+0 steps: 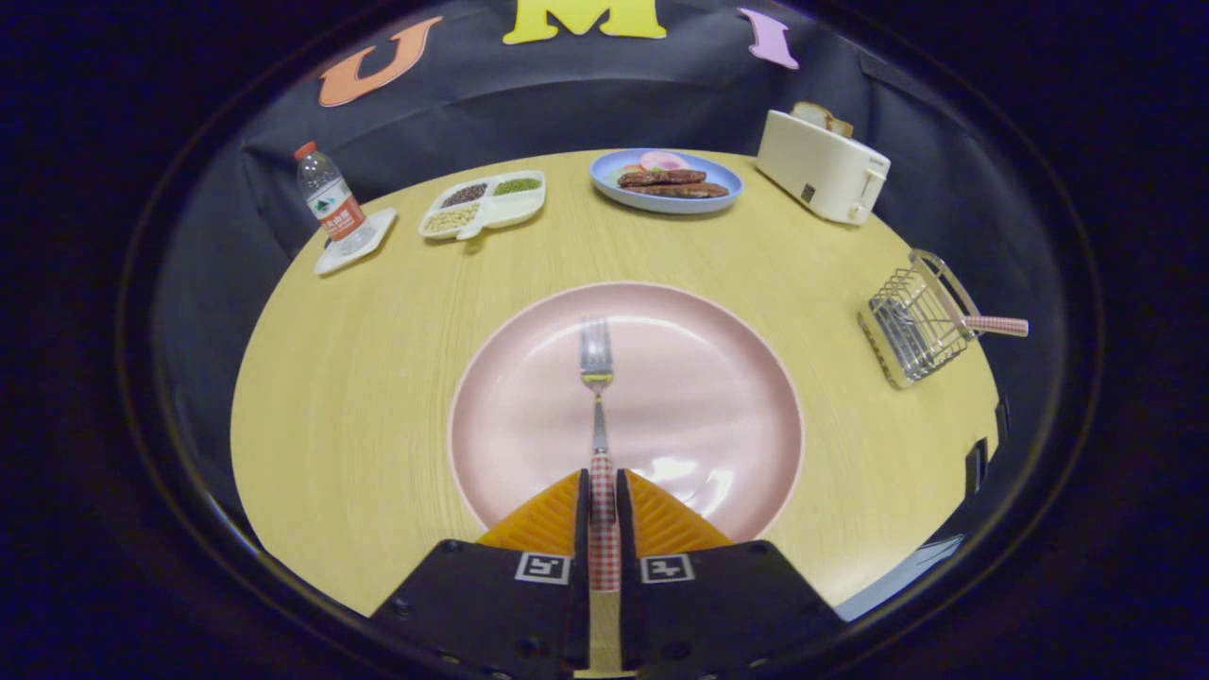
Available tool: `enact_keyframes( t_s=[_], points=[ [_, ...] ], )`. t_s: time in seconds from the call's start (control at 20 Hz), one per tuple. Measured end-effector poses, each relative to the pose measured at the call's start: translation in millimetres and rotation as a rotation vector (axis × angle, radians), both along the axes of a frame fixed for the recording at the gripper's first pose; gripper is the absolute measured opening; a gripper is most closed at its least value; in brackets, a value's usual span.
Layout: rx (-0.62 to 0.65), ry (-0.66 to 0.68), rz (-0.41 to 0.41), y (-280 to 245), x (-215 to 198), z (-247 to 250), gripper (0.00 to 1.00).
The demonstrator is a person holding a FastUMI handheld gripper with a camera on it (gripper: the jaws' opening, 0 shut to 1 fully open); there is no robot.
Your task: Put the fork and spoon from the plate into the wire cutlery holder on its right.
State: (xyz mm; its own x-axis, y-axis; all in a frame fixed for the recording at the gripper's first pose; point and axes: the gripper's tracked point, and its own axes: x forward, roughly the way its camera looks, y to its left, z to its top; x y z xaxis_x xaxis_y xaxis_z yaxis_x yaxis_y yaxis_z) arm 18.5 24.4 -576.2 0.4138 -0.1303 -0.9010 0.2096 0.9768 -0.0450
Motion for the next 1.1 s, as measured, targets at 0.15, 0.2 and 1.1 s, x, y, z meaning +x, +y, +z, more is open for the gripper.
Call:
enact_keyframes(
  t_s=[0.15,0.2,1.1],
  points=[
    [-0.005,-0.006,0.022,-1,2,1,0.06],
    [0.011,-0.006,0.026,0,0,3,0.06],
    [0.074,-0.04,0.111,-81,-1,108,0.01]
  ],
)
